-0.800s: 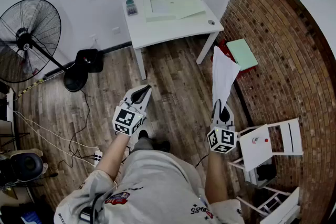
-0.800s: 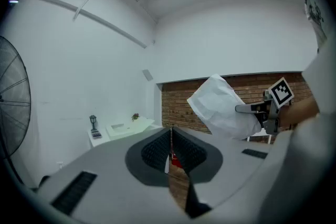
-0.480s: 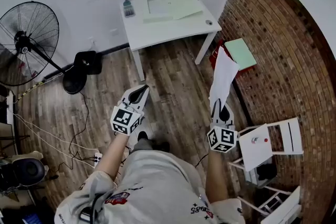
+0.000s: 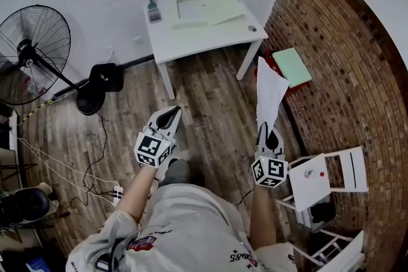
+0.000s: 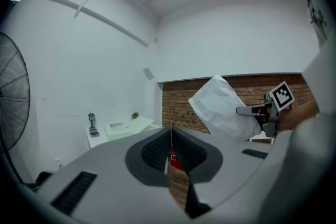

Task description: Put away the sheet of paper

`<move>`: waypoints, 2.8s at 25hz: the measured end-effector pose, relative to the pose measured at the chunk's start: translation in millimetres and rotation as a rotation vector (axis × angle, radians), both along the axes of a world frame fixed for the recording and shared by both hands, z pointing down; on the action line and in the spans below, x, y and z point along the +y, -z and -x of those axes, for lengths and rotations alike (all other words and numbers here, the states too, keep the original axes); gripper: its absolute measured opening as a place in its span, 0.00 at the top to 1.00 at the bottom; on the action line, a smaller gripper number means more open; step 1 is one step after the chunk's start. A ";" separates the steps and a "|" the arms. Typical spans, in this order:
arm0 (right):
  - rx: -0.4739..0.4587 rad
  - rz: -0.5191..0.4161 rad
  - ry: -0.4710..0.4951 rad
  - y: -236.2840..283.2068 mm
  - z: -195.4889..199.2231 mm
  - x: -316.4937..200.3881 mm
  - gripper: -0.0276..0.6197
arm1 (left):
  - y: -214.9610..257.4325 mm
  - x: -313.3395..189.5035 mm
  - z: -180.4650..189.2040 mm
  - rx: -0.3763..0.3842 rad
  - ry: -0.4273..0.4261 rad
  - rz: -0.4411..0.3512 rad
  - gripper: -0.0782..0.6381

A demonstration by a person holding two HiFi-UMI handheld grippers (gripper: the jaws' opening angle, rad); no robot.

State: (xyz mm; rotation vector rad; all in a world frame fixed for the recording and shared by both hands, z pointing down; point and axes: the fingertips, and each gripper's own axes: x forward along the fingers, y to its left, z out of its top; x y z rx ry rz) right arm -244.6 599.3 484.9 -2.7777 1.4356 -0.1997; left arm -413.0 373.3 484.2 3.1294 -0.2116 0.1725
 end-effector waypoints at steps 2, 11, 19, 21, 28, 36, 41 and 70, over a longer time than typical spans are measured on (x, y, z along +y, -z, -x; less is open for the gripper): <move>-0.005 0.000 0.004 -1.3 -3.2 -3.2 0.96 | -2.5 -1.1 -2.4 -0.004 0.000 0.001 0.85; -0.002 -0.013 -0.008 -6.0 -45.7 -24.9 0.96 | -16.2 -22.4 -58.5 -0.008 -0.036 0.012 0.85; -0.007 0.017 -0.024 -12.7 -133.4 -79.5 0.96 | -29.3 -82.4 -165.1 -0.016 -0.068 0.050 0.85; -0.014 0.020 -0.033 -11.1 -160.8 -98.2 0.96 | -28.3 -98.5 -195.8 -0.023 -0.090 0.047 0.85; -0.011 0.039 -0.038 -5.6 -245.9 -172.4 0.96 | -18.2 -180.8 -285.4 -0.025 -0.092 0.036 0.85; 0.003 0.010 -0.017 3.2 -324.0 -261.4 0.96 | -9.2 -268.4 -344.7 -0.027 -0.059 0.009 0.85; 0.008 -0.001 0.050 9.5 -350.6 -312.7 0.96 | -9.8 -311.5 -355.3 -0.037 0.011 0.011 0.85; -0.027 0.011 0.701 1.4 -528.7 -726.7 0.96 | -13.9 -579.5 -448.4 -0.064 0.634 0.049 0.85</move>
